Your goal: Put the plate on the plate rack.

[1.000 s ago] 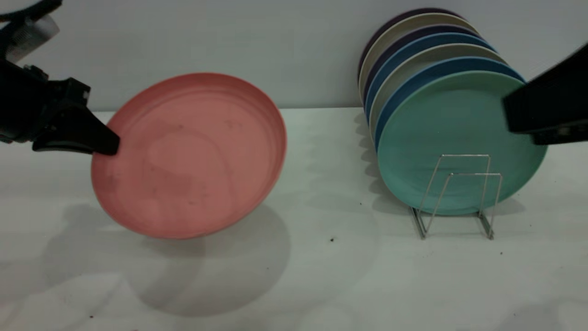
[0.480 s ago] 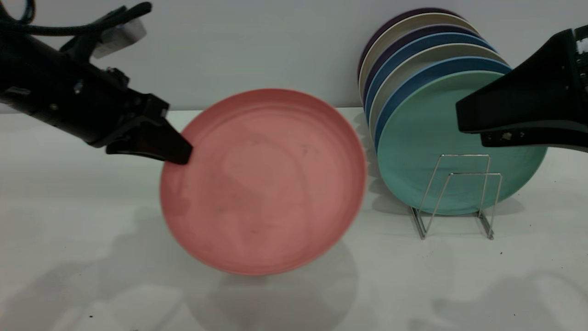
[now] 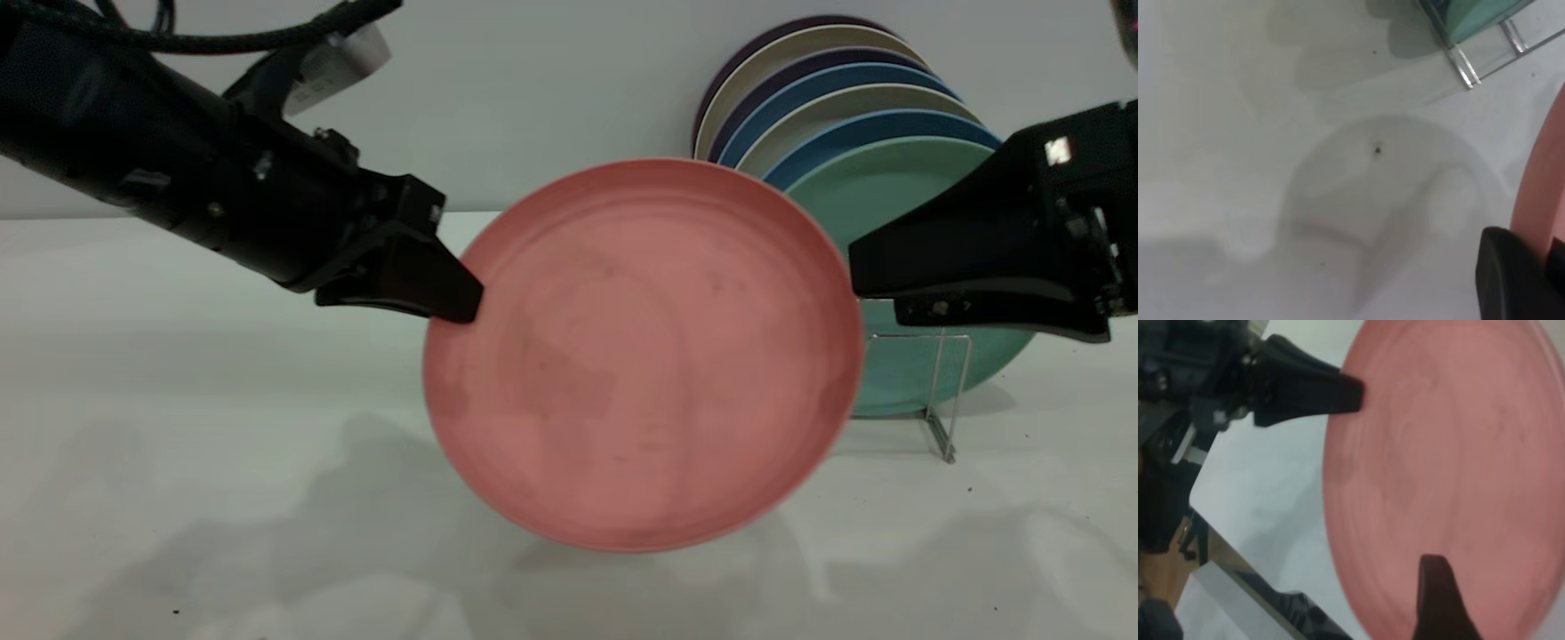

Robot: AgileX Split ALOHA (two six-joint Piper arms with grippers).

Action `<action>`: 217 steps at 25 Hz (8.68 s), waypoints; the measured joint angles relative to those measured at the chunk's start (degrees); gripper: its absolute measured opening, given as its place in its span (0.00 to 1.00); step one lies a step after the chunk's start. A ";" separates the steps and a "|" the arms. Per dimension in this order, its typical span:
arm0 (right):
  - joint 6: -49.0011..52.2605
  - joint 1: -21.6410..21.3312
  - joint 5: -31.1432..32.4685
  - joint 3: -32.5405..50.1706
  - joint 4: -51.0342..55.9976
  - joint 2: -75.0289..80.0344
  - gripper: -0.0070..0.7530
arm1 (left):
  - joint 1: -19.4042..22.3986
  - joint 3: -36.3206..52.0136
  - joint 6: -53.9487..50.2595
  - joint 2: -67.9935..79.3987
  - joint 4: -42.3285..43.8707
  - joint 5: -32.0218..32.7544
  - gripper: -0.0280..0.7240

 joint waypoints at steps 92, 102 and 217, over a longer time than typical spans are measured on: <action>-27.89 -3.67 -16.46 -32.65 -39.81 12.41 0.23 | 15.45 0.05 -3.19 -0.07 4.19 13.33 0.70; -27.89 -3.67 -14.83 -32.65 -37.98 12.29 0.53 | 15.45 0.05 -3.19 -0.07 4.07 12.47 0.70; 77.15 1.23 16.92 1.59 -89.71 -91.97 0.54 | 18.61 22.29 -73.40 -106.73 79.82 41.46 0.64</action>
